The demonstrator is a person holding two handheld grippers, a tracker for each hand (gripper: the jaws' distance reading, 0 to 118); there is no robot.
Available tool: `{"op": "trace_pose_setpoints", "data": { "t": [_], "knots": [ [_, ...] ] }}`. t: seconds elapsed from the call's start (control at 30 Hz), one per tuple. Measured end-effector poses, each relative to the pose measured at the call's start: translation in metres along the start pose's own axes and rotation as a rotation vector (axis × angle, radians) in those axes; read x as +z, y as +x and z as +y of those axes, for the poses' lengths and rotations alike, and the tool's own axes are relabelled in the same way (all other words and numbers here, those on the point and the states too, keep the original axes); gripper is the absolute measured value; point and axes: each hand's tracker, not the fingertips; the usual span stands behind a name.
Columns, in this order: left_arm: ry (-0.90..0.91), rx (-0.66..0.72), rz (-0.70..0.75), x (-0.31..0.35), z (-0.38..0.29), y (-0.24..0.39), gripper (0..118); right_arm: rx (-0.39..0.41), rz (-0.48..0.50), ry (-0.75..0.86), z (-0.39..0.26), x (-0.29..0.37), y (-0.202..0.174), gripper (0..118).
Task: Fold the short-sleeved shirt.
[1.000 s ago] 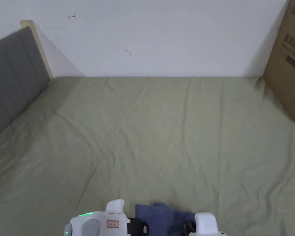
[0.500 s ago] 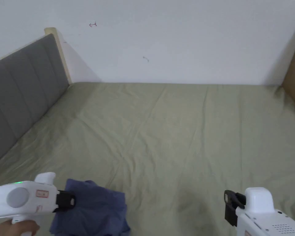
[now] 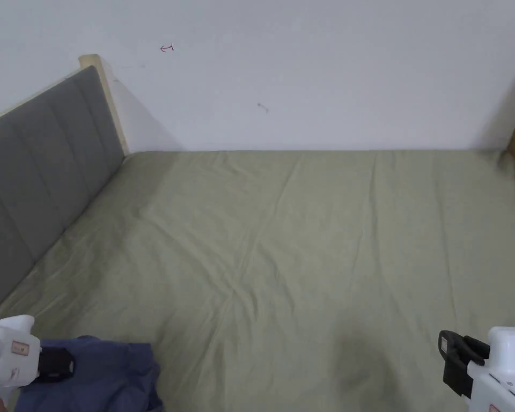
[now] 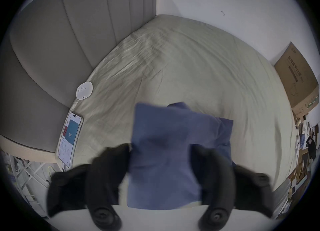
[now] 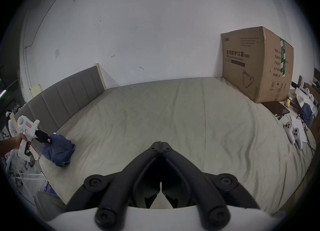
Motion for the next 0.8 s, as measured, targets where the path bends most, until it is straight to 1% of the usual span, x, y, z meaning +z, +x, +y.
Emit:
{"op": "trace_pose_setpoints", "data": {
  "t": [0.03, 0.07, 0.2, 0.3, 0.4, 0.5, 0.63, 0.73, 0.8],
  "knots": [
    [0.000, -0.002, 0.006, 0.001, 0.000, 0.004, 85, -0.003, -0.003, -0.001, -0.001, 0.002, 0.001, 0],
    [0.001, -0.004, 0.008, 0.005, 0.000, 0.006, 92, -0.002, -0.006, -0.002, -0.003, -0.002, 0.012, 0],
    [0.065, -0.005, -0.006, 0.029, 0.002, 0.021, 92, -0.006, -0.024, 0.015, 0.000, 0.008, 0.019, 0],
    [0.151, 0.016, -0.040, 0.059, 0.004, 0.032, 92, 0.000, -0.028, 0.044, 0.010, 0.018, 0.024, 0],
    [0.268, 0.033, -0.077, 0.102, 0.003, 0.051, 91, 0.019, -0.035, 0.094, 0.026, 0.033, 0.028, 0],
    [0.433, 0.020, -0.050, 0.151, 0.000, 0.077, 91, 0.051, -0.048, 0.155, 0.048, 0.052, 0.027, 0],
    [0.653, -0.045, -0.048, 0.217, -0.014, 0.122, 91, 0.093, -0.068, 0.231, 0.080, 0.079, 0.025, 0],
    [0.817, -0.079, -0.085, 0.255, -0.029, 0.154, 91, 0.130, -0.079, 0.321, 0.100, 0.098, 0.026, 0],
    [0.885, -0.088, -0.102, 0.274, -0.040, 0.178, 91, 0.148, -0.087, 0.340, 0.109, 0.108, 0.026, 0]
  ]
}}
